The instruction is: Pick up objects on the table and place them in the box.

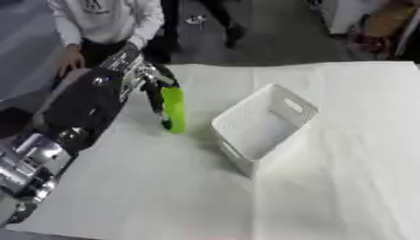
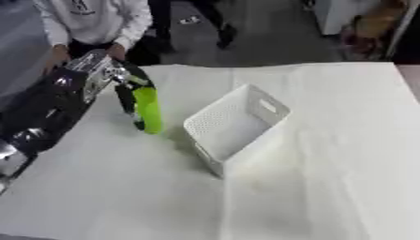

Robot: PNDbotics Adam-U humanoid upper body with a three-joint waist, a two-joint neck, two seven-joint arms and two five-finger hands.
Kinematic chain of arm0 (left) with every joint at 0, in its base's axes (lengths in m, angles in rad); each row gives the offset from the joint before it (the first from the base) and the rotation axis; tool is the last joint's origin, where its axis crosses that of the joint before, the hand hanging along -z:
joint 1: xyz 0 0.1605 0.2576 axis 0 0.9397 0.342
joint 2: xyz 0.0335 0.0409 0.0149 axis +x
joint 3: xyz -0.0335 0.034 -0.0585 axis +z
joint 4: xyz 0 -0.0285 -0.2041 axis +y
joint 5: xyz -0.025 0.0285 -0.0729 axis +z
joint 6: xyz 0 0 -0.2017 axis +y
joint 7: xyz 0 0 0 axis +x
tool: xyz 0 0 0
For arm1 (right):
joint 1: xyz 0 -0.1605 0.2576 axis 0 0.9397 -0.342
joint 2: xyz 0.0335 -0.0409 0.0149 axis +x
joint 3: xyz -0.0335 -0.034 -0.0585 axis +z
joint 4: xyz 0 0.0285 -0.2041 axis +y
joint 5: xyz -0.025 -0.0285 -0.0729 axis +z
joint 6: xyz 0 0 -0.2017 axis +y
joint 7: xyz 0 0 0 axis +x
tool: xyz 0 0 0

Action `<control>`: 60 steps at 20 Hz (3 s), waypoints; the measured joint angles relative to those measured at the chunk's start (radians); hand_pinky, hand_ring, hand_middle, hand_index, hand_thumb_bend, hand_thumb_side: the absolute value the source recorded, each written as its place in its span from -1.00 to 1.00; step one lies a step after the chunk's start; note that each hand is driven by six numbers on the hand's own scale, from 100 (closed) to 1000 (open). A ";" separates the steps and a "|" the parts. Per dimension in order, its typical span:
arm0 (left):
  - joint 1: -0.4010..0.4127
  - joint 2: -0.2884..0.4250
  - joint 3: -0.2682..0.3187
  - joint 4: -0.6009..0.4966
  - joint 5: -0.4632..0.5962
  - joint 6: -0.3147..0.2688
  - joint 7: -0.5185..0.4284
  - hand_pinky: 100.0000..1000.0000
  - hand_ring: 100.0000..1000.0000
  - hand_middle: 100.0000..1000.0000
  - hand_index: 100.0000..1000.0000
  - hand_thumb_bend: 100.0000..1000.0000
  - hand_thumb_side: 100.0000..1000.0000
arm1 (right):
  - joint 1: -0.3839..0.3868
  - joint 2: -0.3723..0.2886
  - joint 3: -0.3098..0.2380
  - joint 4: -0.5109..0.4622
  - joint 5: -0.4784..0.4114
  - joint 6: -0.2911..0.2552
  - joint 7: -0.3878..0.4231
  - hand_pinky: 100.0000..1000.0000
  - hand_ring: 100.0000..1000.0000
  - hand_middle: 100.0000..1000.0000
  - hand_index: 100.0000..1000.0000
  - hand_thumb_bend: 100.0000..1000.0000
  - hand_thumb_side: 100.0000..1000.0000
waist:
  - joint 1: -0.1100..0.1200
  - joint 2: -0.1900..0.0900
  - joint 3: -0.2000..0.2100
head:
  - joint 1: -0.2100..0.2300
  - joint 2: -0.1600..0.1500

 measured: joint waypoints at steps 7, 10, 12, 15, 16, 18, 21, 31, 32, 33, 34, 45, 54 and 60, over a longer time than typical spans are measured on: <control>0.000 -0.006 0.004 -0.001 -0.007 0.000 0.000 -0.64 -0.16 0.02 0.54 0.08 -0.05 | 0.000 0.000 0.000 0.000 -0.002 0.000 0.000 -0.89 -0.54 -0.52 -0.32 -0.80 -0.29 | 0.000 0.000 0.000 | 0.000 0.000; 0.000 -0.007 0.006 -0.006 -0.007 -0.001 0.001 -0.76 -0.28 -0.14 0.36 -0.31 0.08 | 0.000 0.000 0.000 0.000 -0.002 0.000 0.000 -0.89 -0.54 -0.52 -0.32 -0.80 -0.29 | 0.000 0.000 0.000 | 0.000 0.000; 0.001 -0.007 0.006 -0.007 -0.006 -0.006 0.006 -0.88 -0.40 -0.27 0.21 -0.55 0.22 | 0.000 0.000 0.000 0.000 -0.002 0.000 0.000 -0.89 -0.54 -0.52 -0.32 -0.80 -0.29 | 0.000 0.000 0.000 | 0.000 0.000; 0.005 -0.007 0.006 -0.011 -0.005 -0.019 0.019 -1.00 -0.62 -0.52 -0.04 -1.00 0.48 | 0.000 0.000 0.000 0.000 -0.002 0.000 0.001 -0.89 -0.54 -0.52 -0.32 -0.80 -0.29 | 0.000 0.000 0.000 | 0.000 0.000; 0.006 -0.007 0.006 -0.013 -0.004 -0.025 0.025 -1.00 -0.64 -0.54 -0.06 -1.00 0.50 | 0.000 0.000 0.000 0.000 -0.002 -0.001 0.001 -0.89 -0.54 -0.52 -0.32 -0.80 -0.29 | 0.000 0.000 0.000 | 0.000 0.000; 0.009 -0.007 0.006 -0.017 -0.004 -0.039 0.040 -1.00 -0.86 -0.74 -0.24 -1.00 0.54 | 0.000 0.000 0.000 0.000 -0.002 -0.002 0.002 -0.89 -0.54 -0.52 -0.32 -0.81 -0.29 | 0.000 0.000 0.000 | 0.000 0.000; 0.011 -0.008 0.002 -0.022 -0.004 -0.060 0.078 -1.00 -1.00 -0.93 -0.35 -1.00 0.50 | 0.000 0.000 0.000 0.000 -0.002 -0.002 0.003 -0.89 -0.54 -0.52 -0.32 -0.81 -0.29 | 0.000 0.000 0.000 | 0.000 0.000; 0.015 -0.008 -0.004 -0.049 -0.011 -0.121 0.171 -1.00 -1.00 -1.00 -0.42 -1.00 0.44 | 0.000 0.000 0.000 0.000 -0.002 -0.004 0.004 -0.89 -0.54 -0.52 -0.32 -0.81 -0.29 | 0.000 0.001 0.001 | 0.001 0.001; 0.015 -0.008 -0.004 -0.058 -0.006 -0.124 0.177 -1.00 -1.00 -1.00 -0.42 -1.00 0.44 | 0.000 0.000 0.000 0.000 -0.002 -0.004 0.004 -0.89 -0.54 -0.52 -0.32 -0.81 -0.29 | 0.000 0.001 0.001 | 0.001 0.001; 0.015 -0.007 -0.004 -0.068 -0.001 -0.126 0.180 -1.00 -1.00 -1.00 -0.43 -1.00 0.43 | 0.000 0.000 0.000 0.000 -0.002 -0.004 0.004 -0.89 -0.54 -0.52 -0.32 -0.81 -0.30 | 0.000 0.001 0.001 | 0.001 0.001; 0.015 -0.007 -0.004 -0.081 0.006 -0.127 0.183 -1.00 -1.00 -1.00 -0.43 -1.00 0.43 | 0.000 0.000 0.000 0.000 -0.002 -0.004 0.004 -0.89 -0.54 -0.52 -0.32 -0.81 -0.30 | 0.000 0.001 0.003 | 0.001 0.001; 0.015 0.013 -0.016 -0.276 0.151 -0.107 0.155 -1.00 -1.00 -1.00 -0.43 -1.00 0.40 | 0.000 0.000 0.000 0.000 -0.002 -0.004 0.004 -0.89 -0.54 -0.52 -0.32 -0.81 -0.30 | 0.000 0.001 0.007 | 0.004 0.001; 0.015 0.038 -0.047 -0.435 0.279 -0.098 0.142 -1.00 -1.00 -1.00 -0.43 -1.00 0.40 | 0.001 0.000 0.000 0.000 -0.002 -0.006 0.007 -0.89 -0.54 -0.53 -0.32 -0.81 -0.30 | 0.000 -0.002 0.008 | 0.009 0.001; 0.013 0.047 -0.069 -0.502 0.346 -0.098 0.141 -1.00 -1.00 -1.00 -0.42 -1.00 0.40 | 0.001 0.000 0.000 0.000 -0.004 -0.007 0.008 -0.89 -0.54 -0.52 -0.32 -0.81 -0.31 | 0.001 -0.004 0.006 | 0.010 0.001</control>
